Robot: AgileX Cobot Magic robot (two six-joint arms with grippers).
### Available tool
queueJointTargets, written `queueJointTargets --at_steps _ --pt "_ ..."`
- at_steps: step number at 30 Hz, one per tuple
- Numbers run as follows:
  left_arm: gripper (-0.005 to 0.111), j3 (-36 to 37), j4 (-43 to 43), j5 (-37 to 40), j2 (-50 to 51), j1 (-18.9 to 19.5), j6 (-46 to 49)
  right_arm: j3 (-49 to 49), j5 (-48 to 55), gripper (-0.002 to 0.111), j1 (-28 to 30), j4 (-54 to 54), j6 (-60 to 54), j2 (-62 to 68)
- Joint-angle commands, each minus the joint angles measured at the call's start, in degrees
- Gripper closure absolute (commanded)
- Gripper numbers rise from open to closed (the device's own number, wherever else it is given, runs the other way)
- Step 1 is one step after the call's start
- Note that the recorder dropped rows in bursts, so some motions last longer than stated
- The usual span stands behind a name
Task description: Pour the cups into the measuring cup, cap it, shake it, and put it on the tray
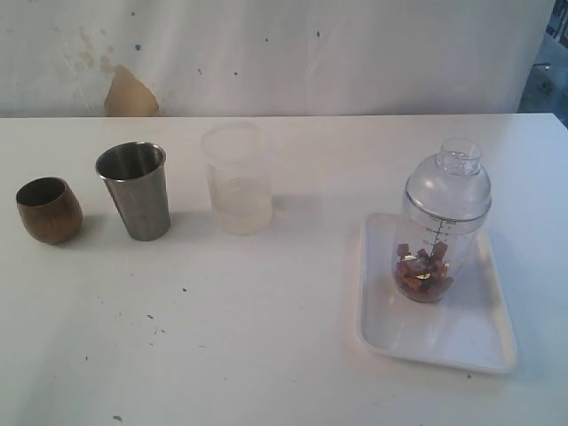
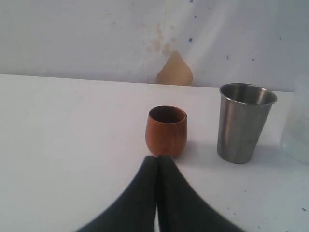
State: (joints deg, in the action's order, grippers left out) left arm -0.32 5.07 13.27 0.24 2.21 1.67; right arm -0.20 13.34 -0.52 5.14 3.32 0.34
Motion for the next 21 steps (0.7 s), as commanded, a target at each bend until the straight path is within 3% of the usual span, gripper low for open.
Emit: queueJointTargets --at_steps 1,21 --pt "0.107 0.3 0.3 -0.3 -0.2 0.0 -0.1 0.2 4.0 0.108 -0.1 0.5 -0.5 -0.3" --pt "0.107 0.3 0.3 -0.3 -0.2 0.0 -0.1 0.2 5.8 0.108 -0.1 0.5 -0.4 -0.3"
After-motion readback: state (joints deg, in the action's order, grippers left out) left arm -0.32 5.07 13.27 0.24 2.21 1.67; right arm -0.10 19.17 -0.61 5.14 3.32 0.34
